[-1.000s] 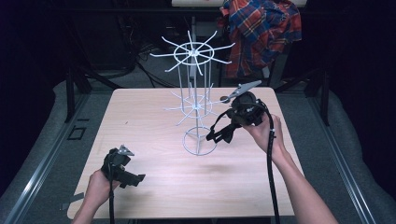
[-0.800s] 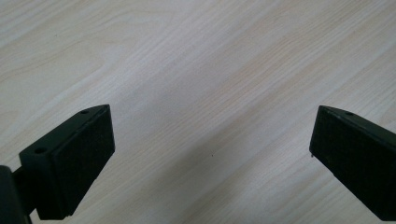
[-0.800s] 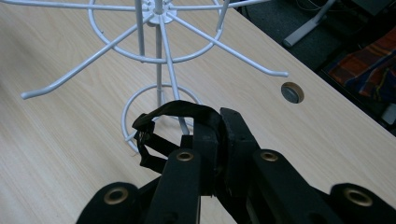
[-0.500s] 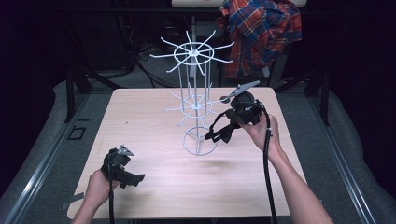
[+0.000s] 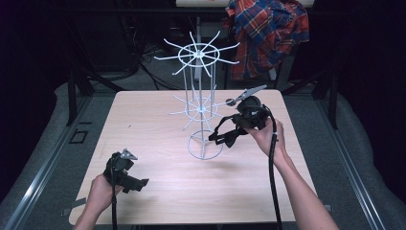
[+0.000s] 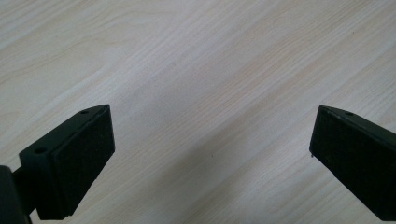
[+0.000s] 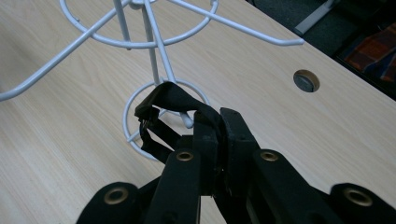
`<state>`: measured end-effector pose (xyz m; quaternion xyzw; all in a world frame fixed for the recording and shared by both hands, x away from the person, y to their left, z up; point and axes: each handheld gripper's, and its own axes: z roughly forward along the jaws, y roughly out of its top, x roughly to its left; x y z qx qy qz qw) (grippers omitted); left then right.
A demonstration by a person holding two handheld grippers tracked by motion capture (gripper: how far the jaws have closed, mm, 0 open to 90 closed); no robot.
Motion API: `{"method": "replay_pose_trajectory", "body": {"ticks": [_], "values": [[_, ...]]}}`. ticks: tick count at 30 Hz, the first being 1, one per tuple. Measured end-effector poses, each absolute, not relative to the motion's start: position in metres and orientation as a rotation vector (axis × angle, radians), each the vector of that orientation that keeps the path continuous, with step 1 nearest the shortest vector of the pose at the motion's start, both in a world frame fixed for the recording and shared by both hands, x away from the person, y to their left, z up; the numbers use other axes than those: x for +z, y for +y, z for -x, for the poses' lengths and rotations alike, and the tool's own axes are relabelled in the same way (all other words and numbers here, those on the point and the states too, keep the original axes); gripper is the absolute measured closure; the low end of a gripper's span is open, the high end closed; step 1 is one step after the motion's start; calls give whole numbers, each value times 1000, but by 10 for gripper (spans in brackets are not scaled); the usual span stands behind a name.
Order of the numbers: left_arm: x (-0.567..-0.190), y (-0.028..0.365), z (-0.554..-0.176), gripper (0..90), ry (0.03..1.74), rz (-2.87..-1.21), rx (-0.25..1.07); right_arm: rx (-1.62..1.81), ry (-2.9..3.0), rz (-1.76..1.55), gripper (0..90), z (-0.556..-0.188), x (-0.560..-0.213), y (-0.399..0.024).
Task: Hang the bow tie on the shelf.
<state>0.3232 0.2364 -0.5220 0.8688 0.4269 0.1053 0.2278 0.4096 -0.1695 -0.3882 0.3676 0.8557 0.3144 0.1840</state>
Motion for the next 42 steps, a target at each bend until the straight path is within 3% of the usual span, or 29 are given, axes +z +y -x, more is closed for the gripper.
{"method": "replay_pose_trajectory", "body": {"ticks": [30,42], "values": [[-522,237,-324,1,1172,-2388,286,865,2470,-1076,850,-415,-420,-159],[-522,236,-324,0,1169,-2391,285,870,2484,-1097,801,-416,-424,-160]]}}
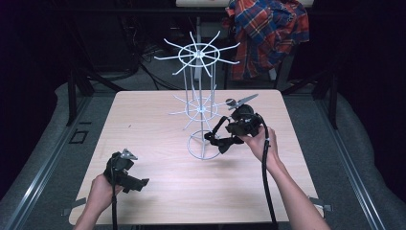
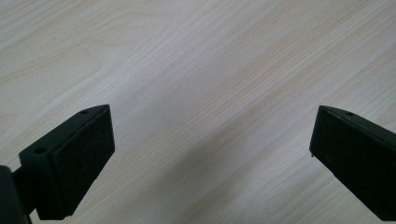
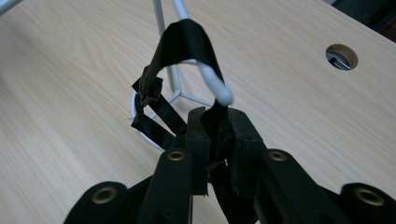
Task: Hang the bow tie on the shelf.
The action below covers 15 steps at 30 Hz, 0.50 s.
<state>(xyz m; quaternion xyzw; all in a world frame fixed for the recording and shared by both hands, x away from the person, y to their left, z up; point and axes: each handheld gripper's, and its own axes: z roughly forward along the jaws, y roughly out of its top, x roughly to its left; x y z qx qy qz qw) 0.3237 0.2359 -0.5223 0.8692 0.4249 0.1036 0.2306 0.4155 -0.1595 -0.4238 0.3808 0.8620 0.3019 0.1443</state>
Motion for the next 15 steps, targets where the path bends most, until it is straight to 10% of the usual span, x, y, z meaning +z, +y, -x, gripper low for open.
{"method": "replay_pose_trajectory", "body": {"ticks": [15], "values": [[-522,235,-324,1,1168,-2392,284,885,2487,-1075,533,-406,-413,-163]]}}
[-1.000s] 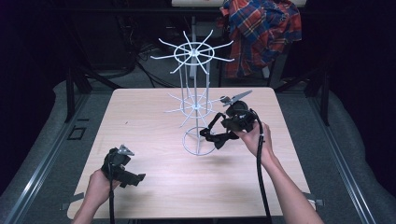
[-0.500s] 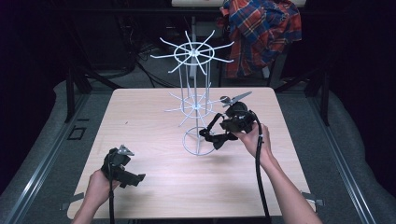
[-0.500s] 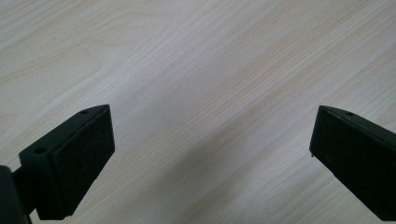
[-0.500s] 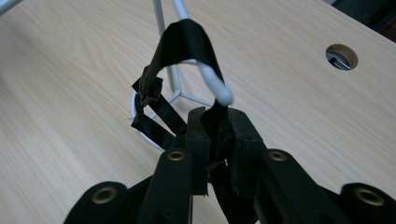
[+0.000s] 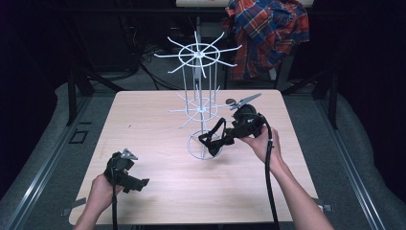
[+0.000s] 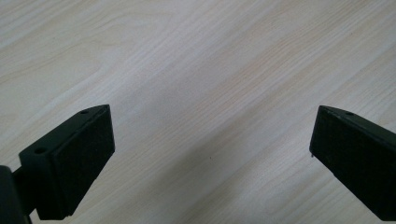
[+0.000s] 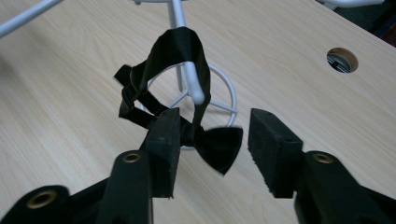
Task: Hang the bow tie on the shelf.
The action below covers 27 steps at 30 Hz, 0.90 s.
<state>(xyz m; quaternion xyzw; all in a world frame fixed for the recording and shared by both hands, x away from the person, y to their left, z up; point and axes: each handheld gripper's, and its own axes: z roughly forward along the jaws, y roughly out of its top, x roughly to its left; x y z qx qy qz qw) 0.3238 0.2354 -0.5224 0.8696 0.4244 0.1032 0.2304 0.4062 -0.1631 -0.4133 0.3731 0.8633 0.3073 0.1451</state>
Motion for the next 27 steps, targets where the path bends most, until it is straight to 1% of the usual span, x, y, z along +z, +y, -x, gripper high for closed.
{"method": "replay_pose_trajectory", "body": {"ticks": [4,6,7,8,9,12,16,17,18,22,27], "values": [[-522,235,-324,1,1168,-2393,284,875,2506,-1060,399,-397,-406,-163],[-522,235,-324,1,1169,-2393,284,856,2523,-1040,360,-392,-402,-162],[-522,235,-324,1,1169,-2393,284,856,2523,-1040,360,-392,-402,-162],[-522,235,-324,1,1169,-2393,285,855,2532,-1020,310,-386,-399,-161],[-522,235,-324,1,1169,-2393,285,856,2540,-1019,294,-384,-397,-161],[-522,235,-324,1,1168,-2396,287,817,2563,-997,177,-375,-392,-161],[-522,235,-324,1,1168,-2397,288,817,2572,-951,140,-359,-386,-162],[-522,235,-324,0,1168,-2397,288,817,2572,-951,140,-359,-386,-162],[-522,235,-324,1,1167,-2399,288,819,2578,-924,125,-351,-385,-163],[-522,234,-323,1,1164,-2401,288,807,2592,-914,83,-339,-388,-169],[-522,234,-323,1,1166,-2400,289,798,2609,-922,73,-326,-397,-181]]}}
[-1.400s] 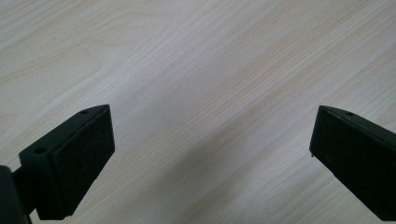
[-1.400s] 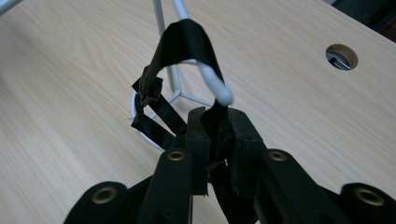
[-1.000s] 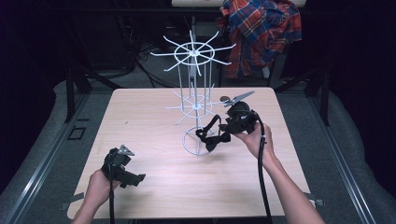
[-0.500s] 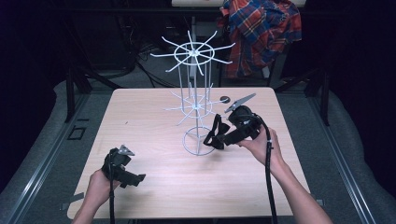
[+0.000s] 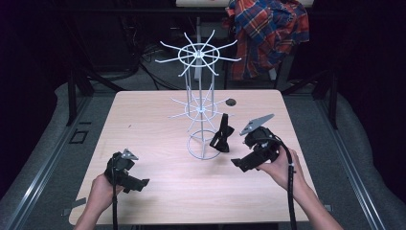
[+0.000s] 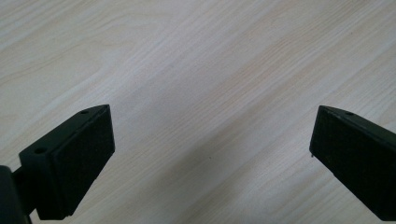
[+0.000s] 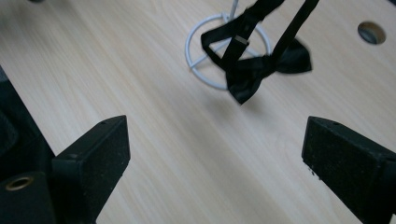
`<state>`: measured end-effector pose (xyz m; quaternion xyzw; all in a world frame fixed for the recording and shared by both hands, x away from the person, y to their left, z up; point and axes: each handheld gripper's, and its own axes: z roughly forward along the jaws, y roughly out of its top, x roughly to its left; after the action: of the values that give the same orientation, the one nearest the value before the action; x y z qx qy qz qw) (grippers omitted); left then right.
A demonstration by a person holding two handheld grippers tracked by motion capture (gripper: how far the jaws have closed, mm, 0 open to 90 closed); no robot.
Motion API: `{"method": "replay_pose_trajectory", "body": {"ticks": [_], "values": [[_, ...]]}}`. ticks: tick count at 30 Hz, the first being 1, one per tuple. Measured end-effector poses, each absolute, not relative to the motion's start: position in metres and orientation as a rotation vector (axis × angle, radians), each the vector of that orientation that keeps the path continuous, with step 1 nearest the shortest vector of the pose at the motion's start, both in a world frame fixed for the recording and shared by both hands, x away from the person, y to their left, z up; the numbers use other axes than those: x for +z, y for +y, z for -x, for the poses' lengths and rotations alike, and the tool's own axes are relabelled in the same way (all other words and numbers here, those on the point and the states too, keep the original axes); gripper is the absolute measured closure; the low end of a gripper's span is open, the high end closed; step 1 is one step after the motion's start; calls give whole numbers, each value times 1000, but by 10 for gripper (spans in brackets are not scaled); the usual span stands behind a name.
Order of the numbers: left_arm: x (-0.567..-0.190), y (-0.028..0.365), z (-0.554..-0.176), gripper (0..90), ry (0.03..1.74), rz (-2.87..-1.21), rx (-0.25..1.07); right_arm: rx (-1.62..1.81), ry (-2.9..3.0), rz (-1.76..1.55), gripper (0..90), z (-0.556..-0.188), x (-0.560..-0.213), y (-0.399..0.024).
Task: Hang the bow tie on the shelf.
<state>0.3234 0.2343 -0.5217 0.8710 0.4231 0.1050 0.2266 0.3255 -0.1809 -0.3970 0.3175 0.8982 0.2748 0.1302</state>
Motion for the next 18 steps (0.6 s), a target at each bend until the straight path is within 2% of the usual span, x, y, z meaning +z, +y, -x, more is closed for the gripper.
{"method": "replay_pose_trajectory", "body": {"ticks": [18], "values": [[-523,233,-324,1,1169,-2415,284,763,2668,-1078,62,-281,-464,-227]]}}
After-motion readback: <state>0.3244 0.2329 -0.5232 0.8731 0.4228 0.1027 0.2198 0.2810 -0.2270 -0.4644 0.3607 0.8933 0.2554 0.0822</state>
